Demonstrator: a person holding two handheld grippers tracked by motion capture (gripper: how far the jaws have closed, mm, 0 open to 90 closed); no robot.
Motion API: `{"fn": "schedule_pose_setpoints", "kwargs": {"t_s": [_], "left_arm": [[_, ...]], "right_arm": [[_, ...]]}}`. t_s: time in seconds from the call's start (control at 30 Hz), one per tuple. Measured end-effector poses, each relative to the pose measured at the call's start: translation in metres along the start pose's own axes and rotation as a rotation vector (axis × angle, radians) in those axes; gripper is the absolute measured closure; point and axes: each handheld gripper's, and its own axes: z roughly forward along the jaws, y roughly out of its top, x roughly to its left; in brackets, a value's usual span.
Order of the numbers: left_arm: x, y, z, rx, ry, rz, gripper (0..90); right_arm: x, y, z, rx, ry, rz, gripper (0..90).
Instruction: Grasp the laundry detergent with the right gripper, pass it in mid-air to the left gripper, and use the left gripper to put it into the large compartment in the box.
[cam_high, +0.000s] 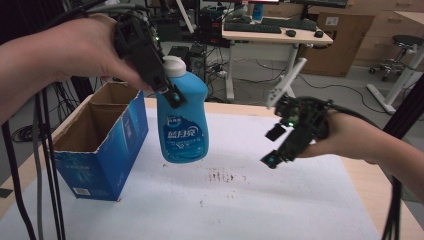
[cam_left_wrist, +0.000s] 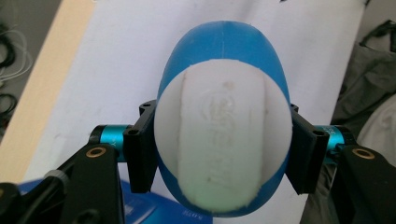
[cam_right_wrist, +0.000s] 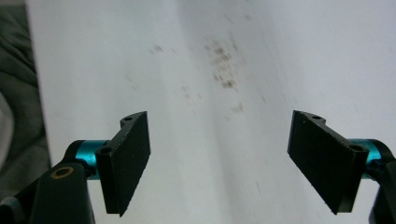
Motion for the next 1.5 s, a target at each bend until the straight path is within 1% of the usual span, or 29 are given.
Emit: {"fn": "schedule_pose_setpoints", "kwargs": {"t_s": [0.03,0.07,0.1,0.2,0.23,0.27,0.3,0.47,0.53,0.57,0.6,0.67,0.7,0.83,0.87,0.93,1.0,1.03,1.07,1.3,1.43,1.5], "left_arm": [[0.002,-0.003,-0.005,-0.004,0.011,-0.018,38.5],[0.002,-0.003,-0.005,-0.004,0.011,-0.018,38.5],[0.004,-0.006,-0.01,-0.009,0.021,-0.035,38.5],[0.011,-0.016,-0.025,-0.033,0.05,-0.098,38.5],[0.013,-0.02,-0.03,-0.039,0.061,-0.114,38.5],[0.015,-0.025,-0.036,-0.039,0.079,-0.138,38.5],[0.017,-0.027,-0.04,-0.041,0.091,-0.154,38.5],[0.026,-0.047,-0.062,-0.054,0.167,-0.246,38.4],[0.029,-0.056,-0.069,-0.064,0.193,-0.288,38.5],[0.031,-0.06,-0.073,-0.061,0.205,-0.299,38.5],[0.033,-0.064,-0.075,-0.069,0.22,-0.322,38.5],[0.037,-0.072,-0.081,-0.057,0.245,-0.357,38.5],[0.038,-0.075,-0.083,-0.053,0.252,-0.367,38.5],[0.043,-0.089,-0.089,-0.044,0.296,-0.433,38.5],[0.044,-0.092,-0.091,-0.037,0.309,-0.442,38.5],[0.046,-0.097,-0.092,-0.031,0.323,-0.462,38.5],[0.048,-0.102,-0.091,-0.024,0.331,-0.479,38.5],[0.048,-0.102,-0.091,-0.024,0.331,-0.479,38.5],[0.049,-0.106,-0.091,-0.012,0.335,-0.488,38.5],[0.051,-0.112,-0.088,0.012,0.346,-0.502,38.5],[0.052,-0.116,-0.081,0.019,0.341,-0.508,38.5],[0.052,-0.118,-0.075,0.031,0.333,-0.512,38.5]], "right_arm": [[-0.003,-0.007,-0.002,0.007,-0.004,0.012,20.6],[-0.003,-0.007,-0.002,0.007,-0.004,0.012,20.6],[-0.006,-0.013,-0.004,0.015,-0.012,0.024,20.6],[-0.013,-0.032,-0.009,0.049,-0.05,0.049,20.6],[-0.015,-0.038,-0.011,0.058,-0.069,0.057,20.6],[-0.018,-0.044,-0.012,0.064,-0.084,0.064,20.6],[-0.02,-0.051,-0.016,0.069,-0.09,0.079,20.6],[-0.03,-0.073,-0.031,0.069,-0.13,0.127,20.6],[-0.034,-0.08,-0.037,0.07,-0.141,0.143,20.6],[-0.035,-0.084,-0.041,0.069,-0.148,0.152,20.6],[-0.037,-0.087,-0.044,0.067,-0.153,0.159,20.6],[-0.04,-0.093,-0.049,0.063,-0.164,0.176,20.6],[-0.042,-0.096,-0.052,0.062,-0.175,0.188,20.6],[-0.047,-0.104,-0.057,0.063,-0.188,0.208,20.6],[-0.048,-0.105,-0.058,0.063,-0.192,0.211,20.6],[-0.05,-0.107,-0.061,0.064,-0.199,0.214,20.6],[-0.052,-0.108,-0.062,0.06,-0.202,0.218,20.6],[-0.052,-0.108,-0.062,0.06,-0.202,0.218,20.6],[-0.052,-0.108,-0.063,0.06,-0.202,0.219,20.6],[-0.053,-0.111,-0.068,0.055,-0.213,0.231,20.6],[-0.053,-0.113,-0.069,0.056,-0.216,0.23,20.6],[-0.053,-0.113,-0.07,0.053,-0.217,0.231,20.6]]}}
